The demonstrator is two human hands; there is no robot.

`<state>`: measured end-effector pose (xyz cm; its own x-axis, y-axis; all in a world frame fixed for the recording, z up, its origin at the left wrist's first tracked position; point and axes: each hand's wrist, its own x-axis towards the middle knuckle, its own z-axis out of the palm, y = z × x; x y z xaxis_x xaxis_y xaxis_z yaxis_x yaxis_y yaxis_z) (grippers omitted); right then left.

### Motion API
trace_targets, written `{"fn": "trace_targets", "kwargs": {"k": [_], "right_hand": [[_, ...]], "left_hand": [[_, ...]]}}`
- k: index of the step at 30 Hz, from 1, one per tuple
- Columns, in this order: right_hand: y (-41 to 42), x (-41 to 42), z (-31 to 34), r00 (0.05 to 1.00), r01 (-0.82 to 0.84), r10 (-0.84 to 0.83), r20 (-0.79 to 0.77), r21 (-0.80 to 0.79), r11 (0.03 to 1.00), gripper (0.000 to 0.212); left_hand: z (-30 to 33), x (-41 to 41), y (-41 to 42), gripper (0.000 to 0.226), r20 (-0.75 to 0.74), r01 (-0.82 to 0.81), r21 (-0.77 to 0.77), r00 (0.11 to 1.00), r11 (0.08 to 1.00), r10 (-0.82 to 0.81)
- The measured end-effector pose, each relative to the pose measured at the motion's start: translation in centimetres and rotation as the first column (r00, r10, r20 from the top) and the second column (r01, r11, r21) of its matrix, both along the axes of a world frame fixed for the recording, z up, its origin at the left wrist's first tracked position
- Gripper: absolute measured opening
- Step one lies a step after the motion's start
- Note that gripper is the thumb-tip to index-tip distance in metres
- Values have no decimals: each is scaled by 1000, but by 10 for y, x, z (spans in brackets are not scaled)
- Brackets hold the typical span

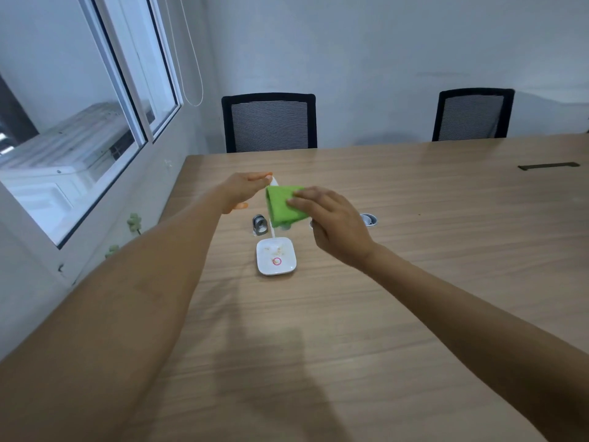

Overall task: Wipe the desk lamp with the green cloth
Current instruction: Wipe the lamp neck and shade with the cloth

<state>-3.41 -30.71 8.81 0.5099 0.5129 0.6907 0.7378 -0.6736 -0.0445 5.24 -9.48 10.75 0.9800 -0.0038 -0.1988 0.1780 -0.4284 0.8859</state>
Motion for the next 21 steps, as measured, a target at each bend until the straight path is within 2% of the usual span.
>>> {"fn": "trace_targets", "kwargs": {"k": [3,7,13,17,21], "right_hand": [[6,12,1,997,33,-36,-73,-31,999,52],[9,5,-10,994,-1,-3,-111,-37,999,53],[-2,-27,-33,995,-99,98,21,9,995,44],[-11,-31,-47,995,-60,47,92,147,987,43],[-16,-18,-70,995,93,-80,-55,306,947,46]], "left_hand": [[1,-1,-1,44,2,2,6,1000,1000,-2],[0,0,0,45,6,6,5,1000,1000,-6],[-1,2,1,46,9,14,16,1000,1000,-14],[-1,2,0,47,23,-2,21,1000,1000,1],[-7,-3,-3,53,131,-84,126,989,988,67]]}}
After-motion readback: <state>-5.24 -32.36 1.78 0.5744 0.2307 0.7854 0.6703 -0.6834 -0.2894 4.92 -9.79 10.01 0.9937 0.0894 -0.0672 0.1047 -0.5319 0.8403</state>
